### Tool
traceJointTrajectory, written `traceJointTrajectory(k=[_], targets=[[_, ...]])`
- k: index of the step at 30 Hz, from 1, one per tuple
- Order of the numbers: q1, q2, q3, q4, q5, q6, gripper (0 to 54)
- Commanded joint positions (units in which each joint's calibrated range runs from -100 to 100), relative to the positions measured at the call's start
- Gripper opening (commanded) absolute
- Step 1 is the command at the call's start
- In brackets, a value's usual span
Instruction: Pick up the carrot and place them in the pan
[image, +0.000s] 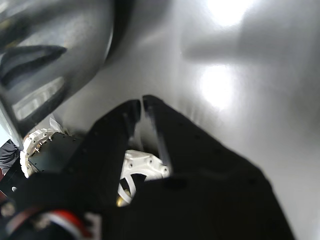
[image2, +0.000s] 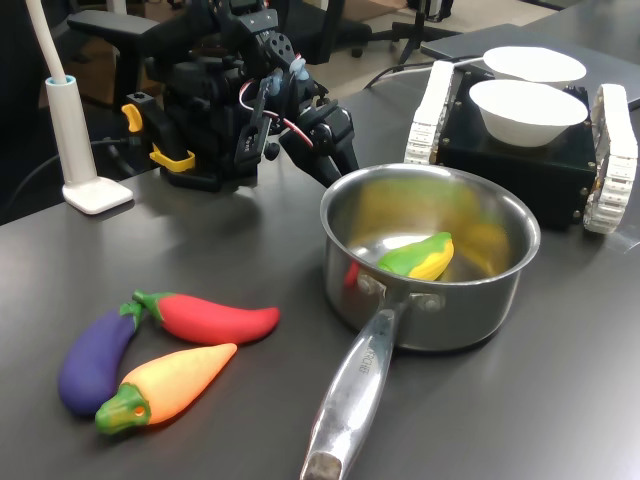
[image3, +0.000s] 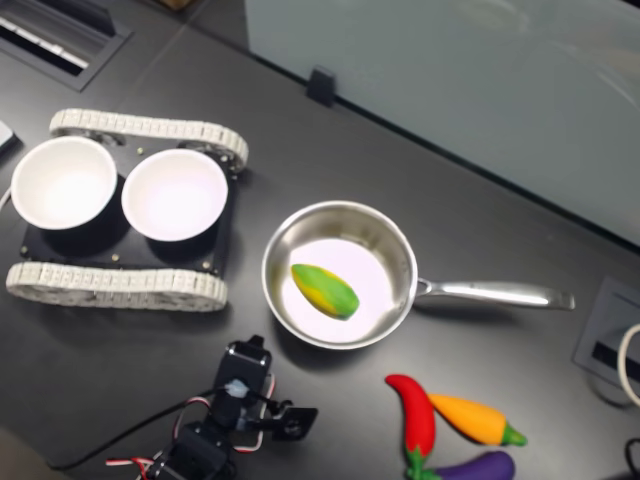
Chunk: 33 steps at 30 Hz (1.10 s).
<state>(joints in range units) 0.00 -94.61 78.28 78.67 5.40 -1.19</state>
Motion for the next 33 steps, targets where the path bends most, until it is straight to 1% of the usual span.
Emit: traceJointTrajectory(k=[1,33], targets=[[0.7,-0.9,-0.8,-3.1,-0.2,-0.9,0.1],[-0.3,-0.9,-0.8,-3.1,0.4,-0.9,0.1]])
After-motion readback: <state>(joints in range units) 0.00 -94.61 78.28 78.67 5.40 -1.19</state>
